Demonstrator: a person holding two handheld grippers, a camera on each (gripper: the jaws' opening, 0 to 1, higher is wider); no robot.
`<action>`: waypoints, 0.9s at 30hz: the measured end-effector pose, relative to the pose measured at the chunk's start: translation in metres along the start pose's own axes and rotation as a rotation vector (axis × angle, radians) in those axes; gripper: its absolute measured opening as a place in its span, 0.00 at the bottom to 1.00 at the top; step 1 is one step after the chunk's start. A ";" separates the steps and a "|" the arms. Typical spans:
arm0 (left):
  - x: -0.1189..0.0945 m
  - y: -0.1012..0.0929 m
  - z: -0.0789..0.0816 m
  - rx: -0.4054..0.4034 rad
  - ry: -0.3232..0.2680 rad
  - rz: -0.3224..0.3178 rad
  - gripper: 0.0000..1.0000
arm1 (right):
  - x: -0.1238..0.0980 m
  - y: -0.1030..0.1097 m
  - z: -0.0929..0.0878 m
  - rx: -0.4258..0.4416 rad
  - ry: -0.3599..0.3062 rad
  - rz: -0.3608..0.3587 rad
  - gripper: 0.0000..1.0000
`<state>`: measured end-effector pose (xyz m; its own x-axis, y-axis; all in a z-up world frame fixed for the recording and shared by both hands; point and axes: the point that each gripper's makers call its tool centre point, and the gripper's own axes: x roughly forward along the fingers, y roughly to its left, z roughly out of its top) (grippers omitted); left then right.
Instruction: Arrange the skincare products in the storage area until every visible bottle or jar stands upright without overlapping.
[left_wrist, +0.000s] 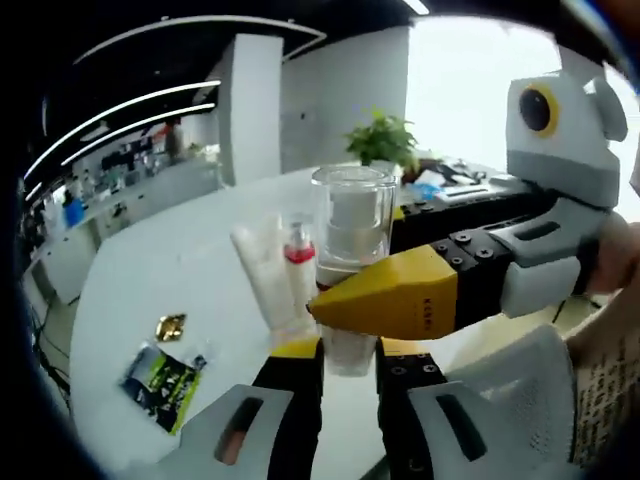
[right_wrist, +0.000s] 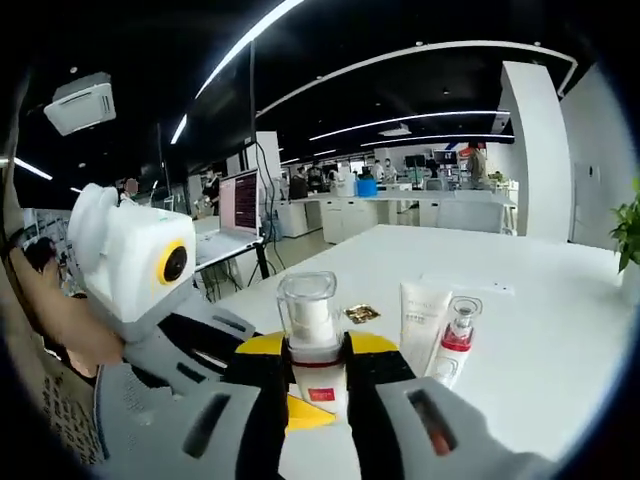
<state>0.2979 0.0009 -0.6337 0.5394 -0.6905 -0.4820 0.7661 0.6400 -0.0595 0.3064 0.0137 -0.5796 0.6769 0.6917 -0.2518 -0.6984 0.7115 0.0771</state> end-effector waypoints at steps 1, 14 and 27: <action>0.002 0.000 -0.001 0.009 0.000 -0.013 0.16 | -0.002 -0.002 -0.002 0.001 0.004 0.006 0.22; 0.028 -0.019 -0.013 0.115 0.035 -0.242 0.16 | -0.013 -0.024 -0.005 0.014 -0.003 0.039 0.22; 0.049 -0.015 -0.040 0.158 0.083 -0.312 0.17 | -0.002 -0.028 -0.039 -0.021 0.096 -0.041 0.22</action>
<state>0.2987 -0.0294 -0.6914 0.2457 -0.8108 -0.5313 0.9376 0.3379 -0.0821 0.3154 -0.0129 -0.6190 0.6802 0.6462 -0.3461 -0.6760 0.7355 0.0445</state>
